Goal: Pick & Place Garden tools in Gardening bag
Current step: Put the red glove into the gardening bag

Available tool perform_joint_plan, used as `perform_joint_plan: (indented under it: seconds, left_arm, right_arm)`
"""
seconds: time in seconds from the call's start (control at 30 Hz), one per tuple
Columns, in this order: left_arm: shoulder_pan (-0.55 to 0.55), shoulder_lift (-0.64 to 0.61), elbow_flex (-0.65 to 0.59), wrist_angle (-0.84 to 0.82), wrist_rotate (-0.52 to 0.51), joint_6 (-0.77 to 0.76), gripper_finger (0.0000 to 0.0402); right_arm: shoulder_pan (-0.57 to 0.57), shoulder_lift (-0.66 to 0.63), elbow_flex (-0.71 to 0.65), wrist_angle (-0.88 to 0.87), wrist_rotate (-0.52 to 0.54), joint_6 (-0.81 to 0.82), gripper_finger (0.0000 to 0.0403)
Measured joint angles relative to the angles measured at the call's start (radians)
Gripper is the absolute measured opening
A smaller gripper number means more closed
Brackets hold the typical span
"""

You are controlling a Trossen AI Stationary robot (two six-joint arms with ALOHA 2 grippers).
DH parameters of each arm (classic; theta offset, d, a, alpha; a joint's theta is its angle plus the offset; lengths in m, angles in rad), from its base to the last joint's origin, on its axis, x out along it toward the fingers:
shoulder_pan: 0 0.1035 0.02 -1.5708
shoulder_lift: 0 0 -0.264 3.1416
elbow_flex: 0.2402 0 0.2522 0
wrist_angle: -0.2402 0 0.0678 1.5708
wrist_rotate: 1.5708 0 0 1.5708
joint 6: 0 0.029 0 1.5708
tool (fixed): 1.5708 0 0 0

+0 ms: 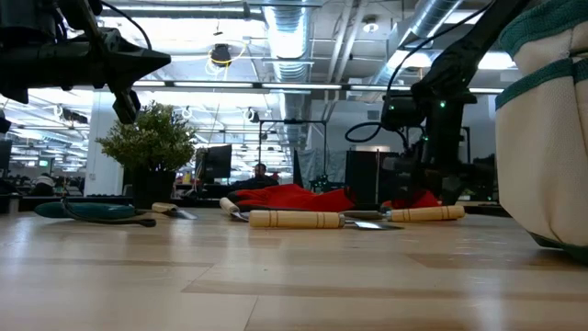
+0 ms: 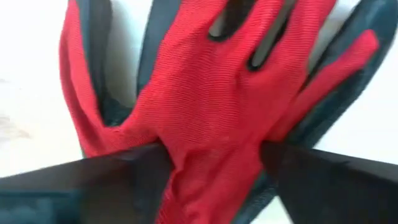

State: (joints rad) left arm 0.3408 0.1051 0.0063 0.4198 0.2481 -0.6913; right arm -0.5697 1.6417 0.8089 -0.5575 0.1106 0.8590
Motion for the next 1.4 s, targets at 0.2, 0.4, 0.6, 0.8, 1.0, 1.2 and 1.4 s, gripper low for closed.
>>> perform_joint_plan:
  seconds: [0.2,0.4,0.6,0.8,1.0,1.2,1.4]
  left_arm:
    - [0.000,0.000,0.000,0.000,0.000,-0.002,0.0005]
    - [0.000,0.000,0.000,0.001,0.000,0.003,0.0010]
    - [0.000,0.000,0.000,0.000,0.000,0.005,0.0011]
    - [0.000,0.000,0.000,0.000,0.000,0.005,0.0011]
    - [0.000,0.000,0.000,0.000,0.000,0.006,0.0011]
    - [0.000,0.001,0.000,0.000,0.000,0.006,0.0011]
    - [0.000,0.000,0.000,0.000,0.000,0.006,0.0011]
  right_arm:
    - [-0.011,-0.010,-0.001,-0.013,0.005,-0.080,0.0063]
    - [-0.028,-0.112,-0.001,0.002,-0.029,-0.133,0.0006]
    - [-0.035,-0.293,-0.001,0.004,-0.062,-0.162,0.0002]
    - [0.015,-0.506,-0.001,-0.025,-0.124,-0.233,0.0001]
    - [0.177,-0.727,0.000,-0.063,-0.194,-0.340,0.0001]
    - [0.479,-0.873,0.002,-0.049,-0.115,-0.399,0.0000]
    - [0.765,-0.878,0.076,-0.148,0.056,-0.399,0.0000]
